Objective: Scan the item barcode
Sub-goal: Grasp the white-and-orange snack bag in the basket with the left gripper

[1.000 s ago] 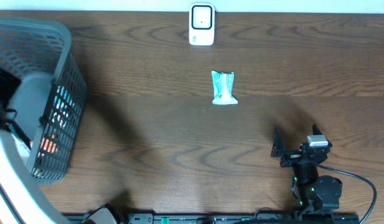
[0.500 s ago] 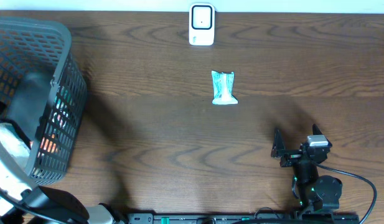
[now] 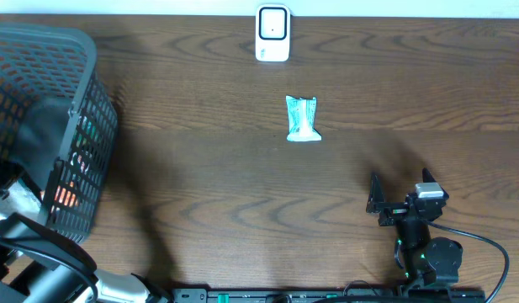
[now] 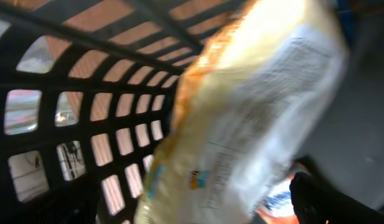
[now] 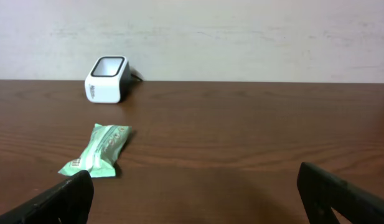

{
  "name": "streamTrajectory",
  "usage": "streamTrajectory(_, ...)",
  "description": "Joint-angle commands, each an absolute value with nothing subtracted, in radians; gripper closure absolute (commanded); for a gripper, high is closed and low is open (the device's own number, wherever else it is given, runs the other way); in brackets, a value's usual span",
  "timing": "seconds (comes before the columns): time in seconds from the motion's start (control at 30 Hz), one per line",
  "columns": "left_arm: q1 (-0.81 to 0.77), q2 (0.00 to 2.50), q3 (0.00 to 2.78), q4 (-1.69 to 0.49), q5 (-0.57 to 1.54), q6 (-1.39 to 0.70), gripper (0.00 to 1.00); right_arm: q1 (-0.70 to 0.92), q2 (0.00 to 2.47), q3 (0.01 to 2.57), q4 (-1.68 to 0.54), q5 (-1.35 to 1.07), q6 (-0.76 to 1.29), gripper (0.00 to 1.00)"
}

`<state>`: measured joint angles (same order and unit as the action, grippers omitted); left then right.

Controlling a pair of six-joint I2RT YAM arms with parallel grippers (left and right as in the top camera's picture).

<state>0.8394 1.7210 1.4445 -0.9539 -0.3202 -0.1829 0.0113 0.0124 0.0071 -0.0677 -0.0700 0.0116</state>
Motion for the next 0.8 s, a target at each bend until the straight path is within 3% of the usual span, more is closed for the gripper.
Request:
streamTrajectory(0.0, 0.842, 1.725, 1.415, -0.932, -0.334, -0.176, 0.04, 0.006, 0.007, 0.006, -0.072, -0.062, 0.021, 0.01)
streamTrajectory(0.77, 0.841, 1.726, 1.267, -0.844, -0.22, -0.249, 0.09, 0.006, 0.007, 0.006, -0.072, -0.062, 0.022, 0.01)
